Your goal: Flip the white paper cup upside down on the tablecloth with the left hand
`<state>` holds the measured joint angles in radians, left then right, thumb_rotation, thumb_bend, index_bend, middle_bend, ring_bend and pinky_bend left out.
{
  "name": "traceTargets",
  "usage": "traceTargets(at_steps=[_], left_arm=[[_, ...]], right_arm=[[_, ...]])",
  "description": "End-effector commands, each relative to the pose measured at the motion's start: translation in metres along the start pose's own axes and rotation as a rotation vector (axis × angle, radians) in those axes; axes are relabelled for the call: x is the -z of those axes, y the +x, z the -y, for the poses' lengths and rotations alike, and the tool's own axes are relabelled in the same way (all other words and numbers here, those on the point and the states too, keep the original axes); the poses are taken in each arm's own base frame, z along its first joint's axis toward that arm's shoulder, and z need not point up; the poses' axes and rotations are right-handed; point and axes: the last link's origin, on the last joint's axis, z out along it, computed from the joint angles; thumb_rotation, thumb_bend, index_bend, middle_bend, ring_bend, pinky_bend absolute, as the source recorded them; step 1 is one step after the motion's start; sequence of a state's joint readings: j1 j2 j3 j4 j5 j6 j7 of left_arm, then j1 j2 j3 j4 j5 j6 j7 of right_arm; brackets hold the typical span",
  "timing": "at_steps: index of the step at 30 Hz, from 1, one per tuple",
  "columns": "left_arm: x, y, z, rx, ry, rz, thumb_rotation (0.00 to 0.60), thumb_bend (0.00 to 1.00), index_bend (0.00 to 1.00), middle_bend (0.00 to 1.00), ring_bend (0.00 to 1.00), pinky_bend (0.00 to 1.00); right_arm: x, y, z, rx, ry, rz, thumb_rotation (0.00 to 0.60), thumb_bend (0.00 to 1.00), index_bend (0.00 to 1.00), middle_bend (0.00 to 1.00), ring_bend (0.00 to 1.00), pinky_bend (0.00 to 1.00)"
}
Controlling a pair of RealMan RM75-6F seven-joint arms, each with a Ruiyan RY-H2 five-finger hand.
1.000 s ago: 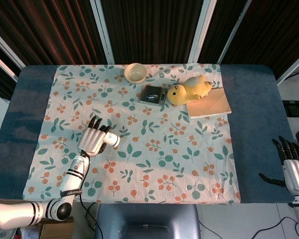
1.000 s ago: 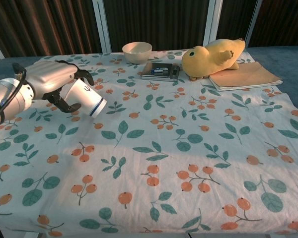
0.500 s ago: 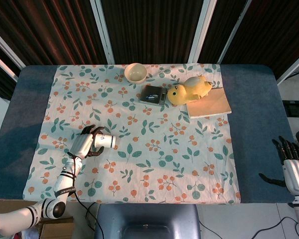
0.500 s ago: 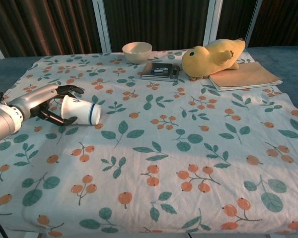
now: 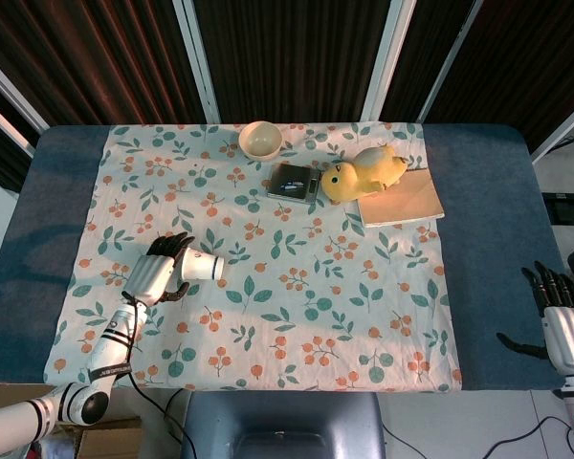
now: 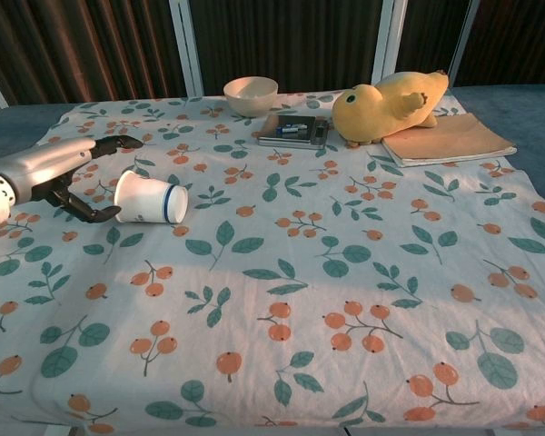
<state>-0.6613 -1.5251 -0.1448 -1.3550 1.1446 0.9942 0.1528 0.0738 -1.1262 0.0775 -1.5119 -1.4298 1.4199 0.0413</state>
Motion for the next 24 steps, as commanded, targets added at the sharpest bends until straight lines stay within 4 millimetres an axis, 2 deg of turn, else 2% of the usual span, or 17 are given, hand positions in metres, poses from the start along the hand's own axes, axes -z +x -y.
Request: traceTargets(at_steps=[1,3,6,8,10,14,18,24], left_arm=[[0.009,0.019,-0.016,-0.357,-0.036,-0.034,0.600,0.34,0.00,0.00,0.00,0.00],[0.010,0.019,-0.029,-0.462,-0.041,-0.036,0.600,0.33,0.00,0.00,0.00,0.00],[0.009,0.018,-0.036,-0.504,-0.044,-0.034,0.600,0.33,0.00,0.00,0.00,0.00],[0.006,0.017,-0.046,-0.591,-0.064,-0.038,0.600,0.33,0.00,0.00,0.00,0.00],[-0.001,0.012,-0.060,-0.671,-0.077,-0.038,0.600,0.33,0.00,0.00,0.00,0.00],[-0.016,-0.005,-0.083,-0.726,-0.089,-0.011,0.600,0.33,0.00,0.00,0.00,0.00],[-0.026,-0.014,-0.086,-0.712,-0.046,0.037,0.600,0.33,0.00,0.00,0.00,0.00],[-0.034,-0.017,-0.077,-0.714,0.004,0.073,0.600,0.33,0.00,0.00,0.00,0.00]], right_arm=[[0.000,0.000,0.001,0.000,0.000,0.000,0.533,0.00,0.00,0.00,0.00,0.00],[0.000,-0.001,0.001,0.001,0.001,0.001,0.533,0.00,0.00,0.00,0.00,0.00],[0.000,-0.001,0.001,0.002,0.000,0.002,0.533,0.00,0.00,0.00,0.00,0.00],[0.000,-0.001,0.001,0.002,0.000,0.002,0.533,0.00,0.00,0.00,0.00,0.00],[0.001,0.000,0.000,0.001,-0.001,0.000,0.533,0.00,0.00,0.00,0.00,0.00],[0.002,0.001,-0.005,-0.003,-0.014,-0.001,0.533,0.00,0.00,0.00,0.00,0.00],[0.001,0.000,-0.007,-0.006,-0.016,0.004,0.534,0.00,0.00,0.00,0.00,0.00],[0.001,-0.001,-0.008,-0.008,-0.013,0.007,0.533,0.00,0.00,0.00,0.00,0.00]])
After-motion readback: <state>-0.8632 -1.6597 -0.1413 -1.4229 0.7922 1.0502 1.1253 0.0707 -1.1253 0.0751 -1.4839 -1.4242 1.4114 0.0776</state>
